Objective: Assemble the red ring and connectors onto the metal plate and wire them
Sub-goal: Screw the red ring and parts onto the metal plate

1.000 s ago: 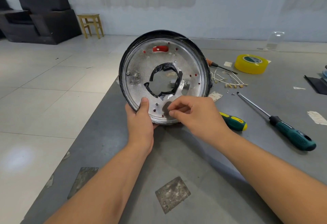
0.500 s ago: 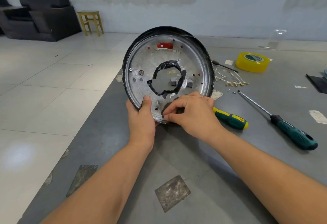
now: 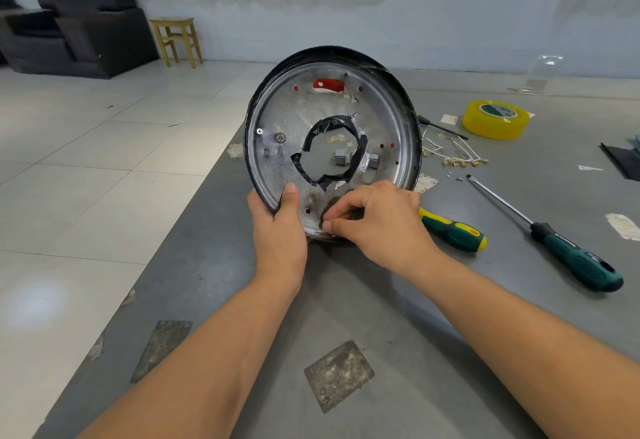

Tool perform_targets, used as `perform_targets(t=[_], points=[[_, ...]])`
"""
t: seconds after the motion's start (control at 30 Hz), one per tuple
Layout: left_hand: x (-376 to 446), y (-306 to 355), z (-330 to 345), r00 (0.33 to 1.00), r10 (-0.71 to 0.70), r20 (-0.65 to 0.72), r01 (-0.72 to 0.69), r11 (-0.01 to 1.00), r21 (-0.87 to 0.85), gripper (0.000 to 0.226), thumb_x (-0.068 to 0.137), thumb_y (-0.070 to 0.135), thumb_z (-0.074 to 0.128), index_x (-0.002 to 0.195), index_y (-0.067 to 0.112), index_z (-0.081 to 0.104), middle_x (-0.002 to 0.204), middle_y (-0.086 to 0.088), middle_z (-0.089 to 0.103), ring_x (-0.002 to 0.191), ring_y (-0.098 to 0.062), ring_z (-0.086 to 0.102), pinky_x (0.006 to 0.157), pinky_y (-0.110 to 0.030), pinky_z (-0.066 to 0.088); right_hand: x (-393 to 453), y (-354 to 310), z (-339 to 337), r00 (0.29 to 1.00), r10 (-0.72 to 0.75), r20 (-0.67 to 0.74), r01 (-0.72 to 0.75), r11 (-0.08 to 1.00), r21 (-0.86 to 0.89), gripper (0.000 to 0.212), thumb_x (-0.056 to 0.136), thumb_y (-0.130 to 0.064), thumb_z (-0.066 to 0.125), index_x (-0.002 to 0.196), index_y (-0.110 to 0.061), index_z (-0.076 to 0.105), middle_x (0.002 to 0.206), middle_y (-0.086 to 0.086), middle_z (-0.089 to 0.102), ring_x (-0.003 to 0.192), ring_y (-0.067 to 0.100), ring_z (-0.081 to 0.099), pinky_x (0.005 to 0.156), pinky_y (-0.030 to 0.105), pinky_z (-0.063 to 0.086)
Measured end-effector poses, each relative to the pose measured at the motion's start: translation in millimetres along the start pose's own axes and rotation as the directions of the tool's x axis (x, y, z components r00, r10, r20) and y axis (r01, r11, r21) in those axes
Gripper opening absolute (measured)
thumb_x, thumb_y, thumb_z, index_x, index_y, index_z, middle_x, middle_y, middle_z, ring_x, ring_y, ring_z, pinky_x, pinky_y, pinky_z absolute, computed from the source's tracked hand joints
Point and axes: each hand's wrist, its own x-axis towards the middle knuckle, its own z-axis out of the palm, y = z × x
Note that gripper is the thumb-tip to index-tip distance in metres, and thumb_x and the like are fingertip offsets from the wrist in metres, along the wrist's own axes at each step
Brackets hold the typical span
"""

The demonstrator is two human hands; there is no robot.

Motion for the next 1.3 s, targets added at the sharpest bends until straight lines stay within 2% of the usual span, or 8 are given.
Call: perform_targets(t=[0.13,0.33,0.47,0.67,0.8,0.9,1.0,1.3], points=[[-0.1,-2.0,-0.2,0.999,0.039,0.012,-0.039,0.999,0.021,0.023,0.087,0.045,0.065,0.106,0.058,0.062,0.122,0.009,0.075,0.12,-0.026,0.069,0.107,-0.06,0.051,-0.9,1.6,3.4,1.0,0.006,-0.014,-0.006,1.0,-0.01,0.009,0.078,-0.051,0.081,0.078,-0.046,0.074,0.073,-0.026,0.067,0.102,0.003,0.046,0.083,0.035,0.021],[0.2,-3.8,-0.4,0.997,0.067,0.031,-0.068,0.997,0.043,0.029,0.077,0.059,0.066,0.105,0.06,0.062,0.121,0.011,0.075,0.119,-0.024,0.069,0.106,-0.059,0.051,-3.2,2.6,6.1,0.998,-0.005,-0.065,0.004,1.0,-0.022,0.019,0.075,-0.055,0.082,0.075,-0.039,0.07,0.07,-0.024,0.065,0.092,0.002,0.045,0.076,0.035,0.019],[0.9,-5.1,-0.6,0.998,0.062,0.026,-0.063,0.997,0.04,0.028,0.08,0.054,0.066,0.108,0.057,0.062,0.123,0.009,0.074,0.12,-0.026,0.069,0.106,-0.061,0.051,-3.8,4.8,5.1,0.996,-0.043,-0.079,0.04,0.998,-0.05,0.018,0.076,-0.056,0.08,0.072,-0.042,0.07,0.071,-0.021,0.064,0.09,0.006,0.049,0.08,0.036,0.026],[1.3,-5.4,-1.3,0.998,0.052,0.019,-0.053,0.998,0.045,0.026,0.086,0.048,0.065,0.111,0.055,0.06,0.124,0.009,0.073,0.121,-0.025,0.068,0.107,-0.061,0.051,-3.4,6.2,3.0,0.998,-0.053,-0.038,0.05,0.996,-0.068,0.011,0.081,-0.053,0.077,0.079,-0.043,0.073,0.08,-0.02,0.064,0.096,0.007,0.049,0.082,0.036,0.022],[0.5,-5.4,-1.3,0.997,0.067,0.03,-0.069,0.996,0.056,0.03,0.083,0.052,0.066,0.112,0.054,0.06,0.122,0.01,0.074,0.12,-0.024,0.069,0.106,-0.06,0.051,-4.2,7.6,3.6,0.998,-0.049,-0.036,0.046,0.996,-0.071,0.011,0.083,-0.052,0.075,0.081,-0.041,0.073,0.08,-0.02,0.063,0.097,0.007,0.049,0.085,0.037,0.024],[0.7,-6.4,-1.1,0.995,0.093,0.04,-0.095,0.993,0.068,0.029,0.08,0.055,0.065,0.109,0.056,0.061,0.119,0.015,0.074,0.118,-0.019,0.069,0.107,-0.056,0.052,-5.0,7.7,4.8,0.998,-0.04,-0.057,0.036,0.997,-0.072,0.014,0.082,-0.052,0.075,0.079,-0.039,0.071,0.077,-0.021,0.063,0.094,0.006,0.049,0.084,0.036,0.025],[0.0,-6.9,-0.1,0.992,0.121,0.046,-0.124,0.989,0.082,0.038,0.079,0.056,0.064,0.116,0.049,0.06,0.115,0.019,0.075,0.116,-0.013,0.069,0.11,-0.052,0.051,-5.7,8.4,5.9,0.997,-0.026,-0.074,0.021,0.998,-0.062,0.016,0.081,-0.053,0.076,0.077,-0.039,0.07,0.073,-0.023,0.062,0.093,0.005,0.049,0.08,0.035,0.022],[2.0,-9.0,0.0,0.997,0.07,0.01,-0.071,0.996,0.057,0.037,0.083,0.052,0.063,0.119,0.047,0.058,0.113,0.019,0.075,0.115,-0.017,0.07,0.107,-0.054,0.053,-2.9,6.9,7.6,0.996,-0.045,-0.078,0.039,0.996,-0.08,0.013,0.082,-0.05,0.076,0.079,-0.038,0.07,0.077,-0.022,0.063,0.093,0.004,0.05,0.079,0.034,0.02]])
